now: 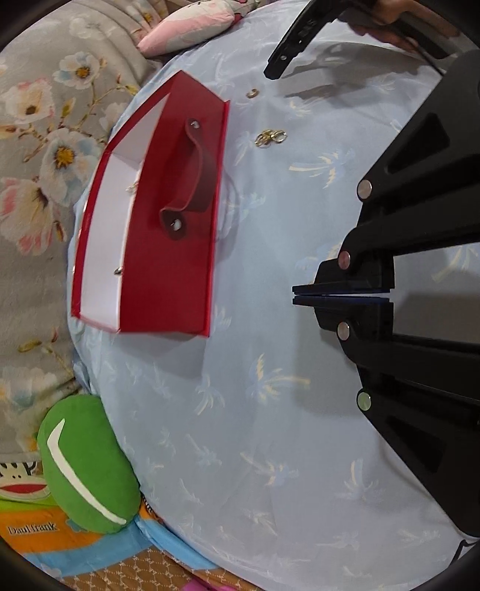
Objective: Organize jewelry
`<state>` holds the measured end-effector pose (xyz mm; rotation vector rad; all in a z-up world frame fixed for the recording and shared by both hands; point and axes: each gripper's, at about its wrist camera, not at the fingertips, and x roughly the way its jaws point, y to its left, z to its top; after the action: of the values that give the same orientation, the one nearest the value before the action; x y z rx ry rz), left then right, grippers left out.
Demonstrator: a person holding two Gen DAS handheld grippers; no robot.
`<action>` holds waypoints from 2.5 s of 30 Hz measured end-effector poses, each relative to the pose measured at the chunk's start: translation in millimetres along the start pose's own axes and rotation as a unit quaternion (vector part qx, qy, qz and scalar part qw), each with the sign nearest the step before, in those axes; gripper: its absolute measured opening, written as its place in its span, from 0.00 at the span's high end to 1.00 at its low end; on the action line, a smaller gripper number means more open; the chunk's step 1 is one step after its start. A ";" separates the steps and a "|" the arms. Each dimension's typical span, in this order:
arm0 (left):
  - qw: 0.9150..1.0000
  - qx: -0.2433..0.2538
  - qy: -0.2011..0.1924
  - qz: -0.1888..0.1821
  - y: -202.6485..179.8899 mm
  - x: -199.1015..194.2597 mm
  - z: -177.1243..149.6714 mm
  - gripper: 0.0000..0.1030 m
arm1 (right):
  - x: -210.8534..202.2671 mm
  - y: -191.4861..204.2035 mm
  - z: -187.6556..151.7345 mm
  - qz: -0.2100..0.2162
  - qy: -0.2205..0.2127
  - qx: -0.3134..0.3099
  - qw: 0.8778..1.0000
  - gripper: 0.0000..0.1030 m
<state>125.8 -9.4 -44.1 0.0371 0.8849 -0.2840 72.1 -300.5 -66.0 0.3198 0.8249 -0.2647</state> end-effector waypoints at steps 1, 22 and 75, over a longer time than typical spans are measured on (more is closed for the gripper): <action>1.000 -0.001 -0.003 0.000 2.5 -2.2 1.7 1.00 | 6.2 -2.6 4.6 -0.002 0.002 0.005 1.000 0.62; 0.999 -0.020 0.029 -0.022 16.5 11.0 -4.1 0.86 | 28.5 8.4 15.8 -0.015 0.003 -0.009 1.000 0.85; 0.989 0.031 -0.134 -0.046 -29.6 -40.2 178.9 0.96 | -48.1 83.4 156.9 0.088 -0.126 -0.068 0.986 0.85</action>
<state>229.6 -55.3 103.0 0.0156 0.6113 -0.3930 175.7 -277.9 84.4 0.2238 0.5583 -0.0811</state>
